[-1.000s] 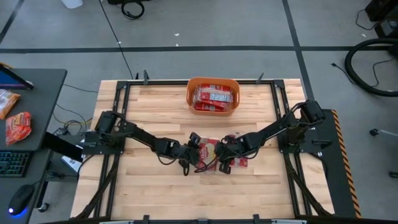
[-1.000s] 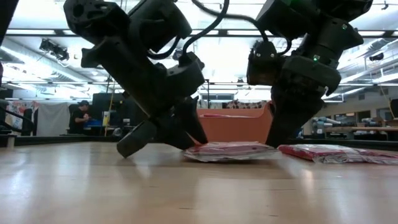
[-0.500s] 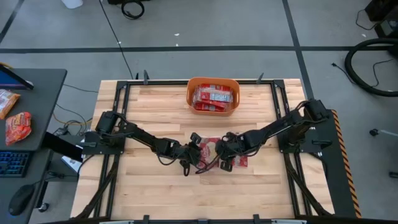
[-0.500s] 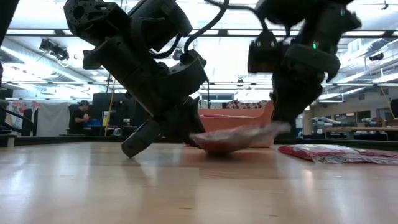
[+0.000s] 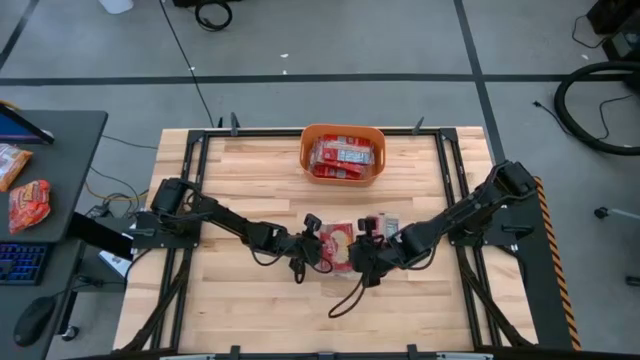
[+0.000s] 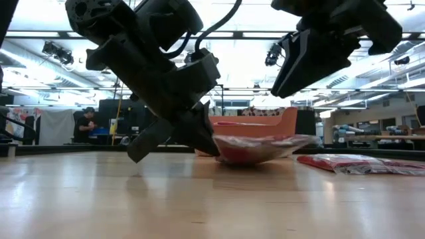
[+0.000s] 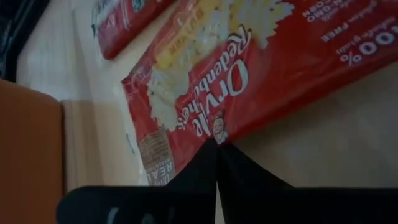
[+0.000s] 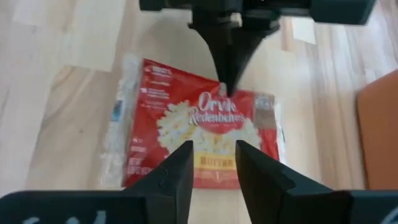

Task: Sort popcorn bags into baskets
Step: Put the red popcorn bag into the orange bin

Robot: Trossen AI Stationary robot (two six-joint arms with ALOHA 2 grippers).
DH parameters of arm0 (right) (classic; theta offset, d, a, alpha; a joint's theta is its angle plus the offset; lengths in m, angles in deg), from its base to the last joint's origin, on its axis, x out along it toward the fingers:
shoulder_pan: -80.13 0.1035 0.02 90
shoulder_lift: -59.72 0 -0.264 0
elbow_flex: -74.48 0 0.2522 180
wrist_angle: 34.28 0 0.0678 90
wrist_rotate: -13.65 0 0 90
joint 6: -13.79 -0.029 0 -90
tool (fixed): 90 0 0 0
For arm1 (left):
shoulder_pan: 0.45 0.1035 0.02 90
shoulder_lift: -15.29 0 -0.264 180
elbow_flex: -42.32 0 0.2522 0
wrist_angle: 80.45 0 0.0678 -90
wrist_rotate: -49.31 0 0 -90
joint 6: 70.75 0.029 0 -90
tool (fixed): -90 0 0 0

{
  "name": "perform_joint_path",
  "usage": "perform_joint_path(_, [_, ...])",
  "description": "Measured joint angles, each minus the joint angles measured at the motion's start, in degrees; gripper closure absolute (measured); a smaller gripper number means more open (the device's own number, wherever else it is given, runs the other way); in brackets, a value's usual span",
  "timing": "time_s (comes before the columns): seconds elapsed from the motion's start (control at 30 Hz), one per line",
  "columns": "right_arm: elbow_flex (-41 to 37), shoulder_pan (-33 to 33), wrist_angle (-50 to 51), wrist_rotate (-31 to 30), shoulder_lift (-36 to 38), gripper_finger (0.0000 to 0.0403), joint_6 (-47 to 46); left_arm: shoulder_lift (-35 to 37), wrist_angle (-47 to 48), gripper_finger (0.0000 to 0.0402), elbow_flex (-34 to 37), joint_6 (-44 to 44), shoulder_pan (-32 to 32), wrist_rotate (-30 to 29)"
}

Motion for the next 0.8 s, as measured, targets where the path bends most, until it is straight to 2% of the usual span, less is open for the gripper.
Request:
perform_joint_path(0.23, [0.00, 1.03, -0.49, 1.63, 0.00, 0.0226, -1.44, 1.38, -0.74, 0.0399, -0.05, -3.52, -0.06, 0.41])
perform_joint_path(0.4, [-0.02, 3.74, -3.79, -2.15, -0.02, 0.0195, 3.54, 3.25, 0.55, 0.0398, -0.09, -8.26, 0.82, 1.76])
perform_joint_path(0.57, [0.02, 6.29, -10.72, -6.41, -0.55, 0.0190, 9.13, 4.08, 0.44, 0.0397, -0.09, -13.64, 2.04, 5.34])
perform_joint_path(0.8, [0.04, 7.02, -11.62, -8.96, -4.12, 0.0189, 11.78, 4.28, 0.93, 0.0396, -0.09, -18.15, 2.75, 7.47])
